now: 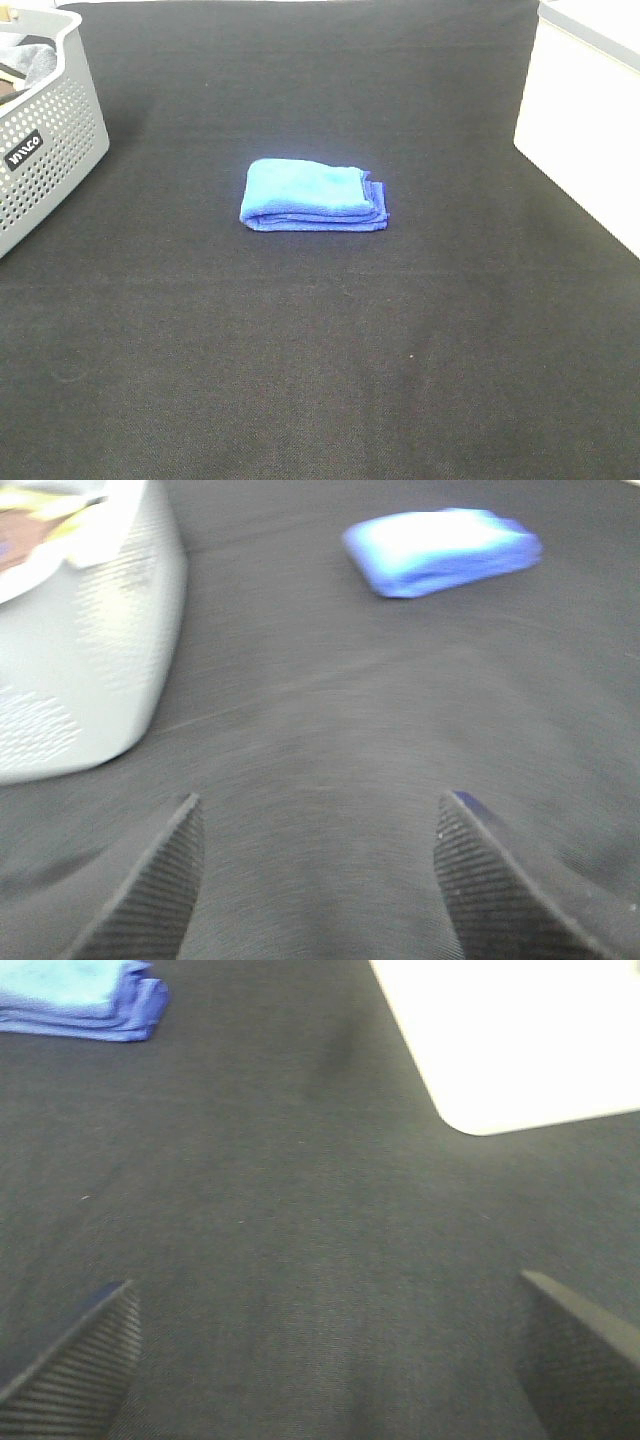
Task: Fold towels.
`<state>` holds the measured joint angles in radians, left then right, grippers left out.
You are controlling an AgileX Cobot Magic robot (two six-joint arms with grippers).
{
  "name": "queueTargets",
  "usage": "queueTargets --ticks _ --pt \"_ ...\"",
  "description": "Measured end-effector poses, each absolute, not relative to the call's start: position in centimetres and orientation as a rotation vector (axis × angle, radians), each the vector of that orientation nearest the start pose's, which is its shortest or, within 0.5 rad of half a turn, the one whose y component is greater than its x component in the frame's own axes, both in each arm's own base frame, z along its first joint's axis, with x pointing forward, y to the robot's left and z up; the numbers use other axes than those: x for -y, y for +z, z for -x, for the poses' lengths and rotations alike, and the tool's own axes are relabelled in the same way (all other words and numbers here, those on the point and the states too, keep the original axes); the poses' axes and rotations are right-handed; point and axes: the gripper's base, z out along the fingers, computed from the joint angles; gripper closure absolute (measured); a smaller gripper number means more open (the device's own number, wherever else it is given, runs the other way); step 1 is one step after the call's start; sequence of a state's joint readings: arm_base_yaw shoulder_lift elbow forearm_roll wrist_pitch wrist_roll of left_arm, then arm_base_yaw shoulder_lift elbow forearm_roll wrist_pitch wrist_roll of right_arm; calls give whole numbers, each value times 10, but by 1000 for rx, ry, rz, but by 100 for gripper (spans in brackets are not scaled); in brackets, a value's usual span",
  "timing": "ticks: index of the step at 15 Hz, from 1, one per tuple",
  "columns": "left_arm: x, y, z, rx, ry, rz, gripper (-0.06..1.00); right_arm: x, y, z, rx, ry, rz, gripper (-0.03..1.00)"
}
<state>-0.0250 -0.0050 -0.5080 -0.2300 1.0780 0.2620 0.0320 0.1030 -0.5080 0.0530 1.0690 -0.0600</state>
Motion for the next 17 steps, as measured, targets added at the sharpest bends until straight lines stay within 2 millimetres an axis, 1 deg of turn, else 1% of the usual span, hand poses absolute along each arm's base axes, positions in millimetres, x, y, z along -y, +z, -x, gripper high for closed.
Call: queueTargets --ticks 2,6,17 --pt "18 280 8 -2011 -102 -267 31 -4 279 -9 -2143 37 78 4" --pt "18 280 8 -2011 -102 -266 31 -4 279 6 -2046 34 78 4" --pt "18 280 8 -2011 -102 -266 31 -4 278 7 -2041 36 78 4"
